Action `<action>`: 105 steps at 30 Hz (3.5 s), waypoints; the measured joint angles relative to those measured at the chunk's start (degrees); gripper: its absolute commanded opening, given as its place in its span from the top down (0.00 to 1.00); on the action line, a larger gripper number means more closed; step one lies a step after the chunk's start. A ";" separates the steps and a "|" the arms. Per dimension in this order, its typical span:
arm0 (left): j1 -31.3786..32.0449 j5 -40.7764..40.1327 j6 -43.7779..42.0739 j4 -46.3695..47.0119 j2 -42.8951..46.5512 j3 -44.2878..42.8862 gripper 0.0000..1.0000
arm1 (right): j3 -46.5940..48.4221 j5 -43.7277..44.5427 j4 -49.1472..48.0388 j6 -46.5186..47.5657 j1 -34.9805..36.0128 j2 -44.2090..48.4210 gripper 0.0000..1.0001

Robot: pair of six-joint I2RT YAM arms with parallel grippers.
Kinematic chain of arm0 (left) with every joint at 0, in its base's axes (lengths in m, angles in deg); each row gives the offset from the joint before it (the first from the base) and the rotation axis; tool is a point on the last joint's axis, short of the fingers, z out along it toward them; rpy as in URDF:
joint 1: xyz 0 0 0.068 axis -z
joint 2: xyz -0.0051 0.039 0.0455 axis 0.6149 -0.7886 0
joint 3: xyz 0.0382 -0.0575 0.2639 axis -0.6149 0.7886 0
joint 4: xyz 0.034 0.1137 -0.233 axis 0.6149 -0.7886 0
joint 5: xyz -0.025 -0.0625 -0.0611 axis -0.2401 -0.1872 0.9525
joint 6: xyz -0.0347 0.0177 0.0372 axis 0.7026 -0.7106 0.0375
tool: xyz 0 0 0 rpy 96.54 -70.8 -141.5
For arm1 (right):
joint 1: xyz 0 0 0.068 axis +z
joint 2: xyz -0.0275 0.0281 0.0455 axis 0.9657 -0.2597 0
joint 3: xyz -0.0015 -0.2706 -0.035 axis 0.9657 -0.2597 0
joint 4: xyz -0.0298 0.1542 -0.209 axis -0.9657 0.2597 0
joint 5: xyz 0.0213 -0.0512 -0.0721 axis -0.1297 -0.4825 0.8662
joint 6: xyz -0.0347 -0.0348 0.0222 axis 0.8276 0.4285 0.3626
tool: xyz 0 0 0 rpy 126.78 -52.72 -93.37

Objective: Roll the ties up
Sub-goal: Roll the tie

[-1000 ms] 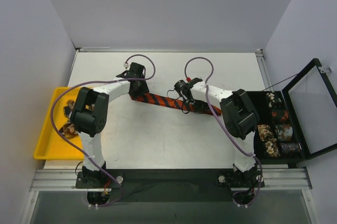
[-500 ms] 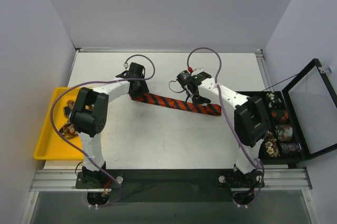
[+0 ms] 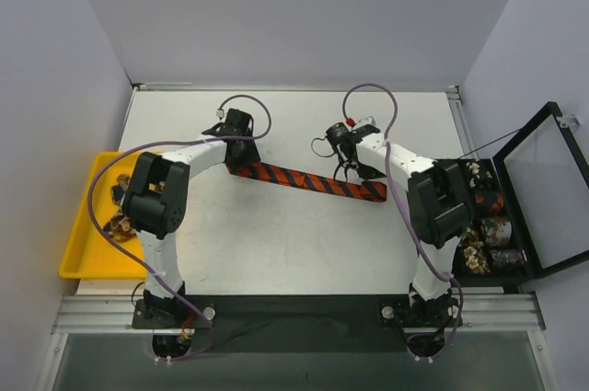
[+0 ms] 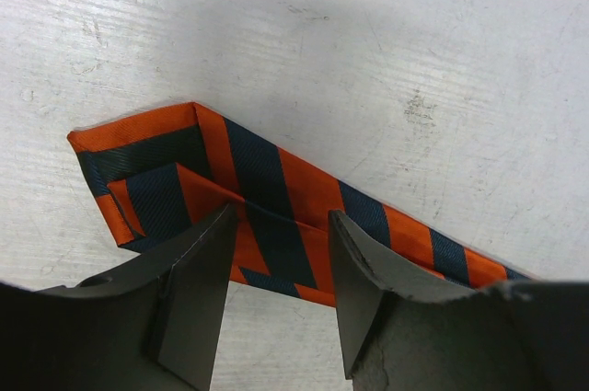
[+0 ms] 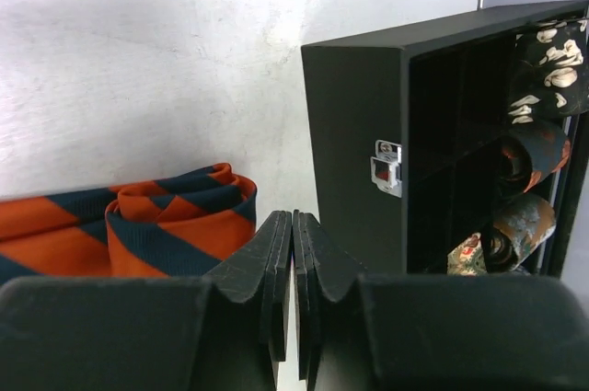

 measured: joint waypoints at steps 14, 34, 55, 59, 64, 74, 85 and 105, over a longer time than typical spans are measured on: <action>-0.04 0.11 -0.13 -0.02 0.00 0.00 0.44 | 1.92 7.91 -0.42 1.14 3.82 -15.87 0.96; -0.07 -0.28 -3.08 -1.55 0.96 -0.09 0.38 | 3.37 -8.59 -1.11 23.69 -0.09 9.29 0.41; -0.35 1.44 -11.78 -6.97 34.03 18.03 0.31 | 0.13 -51.15 6.95 65.18 -9.01 3.93 0.14; -0.35 0.50 -13.77 -8.22 38.01 23.69 0.31 | 0.26 -49.57 5.35 66.47 -9.09 0.33 0.13; -0.35 -1.60 -14.78 -8.55 40.83 26.32 0.31 | 0.37 -48.19 3.41 67.73 -9.11 -0.81 0.13; -0.35 -2.91 -14.95 -8.33 41.18 27.76 0.32 | 0.61 -46.29 1.03 68.57 -8.66 -5.25 0.16; -0.35 -2.93 -14.93 -7.76 40.96 27.76 0.31 | 0.24 -45.48 0.33 68.61 -6.80 -6.99 0.39; -0.35 -2.84 -14.86 -7.63 40.96 27.76 0.31 | -0.42 -42.32 0.17 66.64 -5.09 -6.12 0.23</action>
